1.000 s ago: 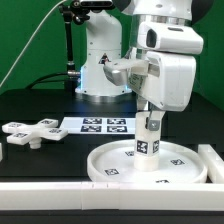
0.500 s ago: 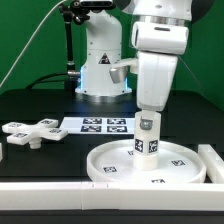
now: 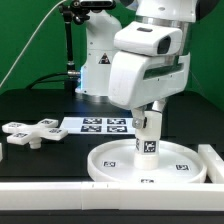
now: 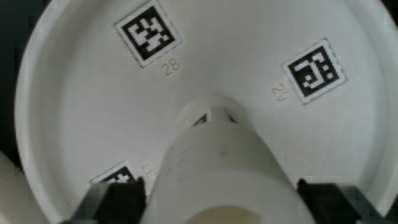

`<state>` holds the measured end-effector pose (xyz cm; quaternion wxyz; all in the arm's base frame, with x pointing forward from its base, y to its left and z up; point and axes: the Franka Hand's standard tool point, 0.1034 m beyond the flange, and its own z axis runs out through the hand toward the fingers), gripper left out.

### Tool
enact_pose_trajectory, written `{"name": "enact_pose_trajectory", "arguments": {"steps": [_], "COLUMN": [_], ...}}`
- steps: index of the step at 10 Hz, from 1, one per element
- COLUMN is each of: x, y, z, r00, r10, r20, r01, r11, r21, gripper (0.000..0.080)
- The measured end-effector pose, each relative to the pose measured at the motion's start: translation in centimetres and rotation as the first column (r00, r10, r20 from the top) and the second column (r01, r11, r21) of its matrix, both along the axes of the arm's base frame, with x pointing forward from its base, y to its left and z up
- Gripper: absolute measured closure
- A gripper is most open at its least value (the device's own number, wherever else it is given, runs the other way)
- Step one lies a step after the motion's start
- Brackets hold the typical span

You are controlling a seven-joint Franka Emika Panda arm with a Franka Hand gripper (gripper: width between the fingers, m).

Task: Assemble round table

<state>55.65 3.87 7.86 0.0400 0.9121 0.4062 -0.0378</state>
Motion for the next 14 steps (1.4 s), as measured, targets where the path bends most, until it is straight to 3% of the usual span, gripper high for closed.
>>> {"name": "enact_pose_trajectory", "arguments": {"steps": [1, 4, 6, 8, 9, 10, 11, 13, 14], "x": [0.0, -0.4, -0.5, -0.5, -0.5, -0.5, -0.6, -2.0, -2.1], "y": [0.0, -0.1, 0.0, 0.1, 0.1, 0.1, 0.0, -1.3, -3.3], "z": [0.0, -0.1, -0.1, -0.1, -0.1, -0.1, 0.1, 2.2, 4.0], "r00": [1.0, 0.912, 0.767, 0.689, 0.676, 0.68, 0.702, 0.783, 0.809], "r10": [-0.029, -0.409, -0.641, -0.725, -0.736, -0.733, -0.712, -0.621, -0.587], "r20": [0.003, 0.001, -0.024, -0.018, -0.018, -0.018, -0.02, -0.033, -0.03], "r01": [0.029, 0.409, 0.641, 0.724, 0.736, 0.733, 0.711, 0.621, 0.588], "r11": [1.0, 0.911, 0.765, 0.687, 0.674, 0.678, 0.7, 0.78, 0.805], "r21": [-0.001, 0.056, 0.069, 0.063, 0.062, 0.062, 0.064, 0.071, 0.08], "gripper": [0.039, 0.039, 0.039, 0.039, 0.0279, 0.0279, 0.019, 0.0152, 0.0152]}}
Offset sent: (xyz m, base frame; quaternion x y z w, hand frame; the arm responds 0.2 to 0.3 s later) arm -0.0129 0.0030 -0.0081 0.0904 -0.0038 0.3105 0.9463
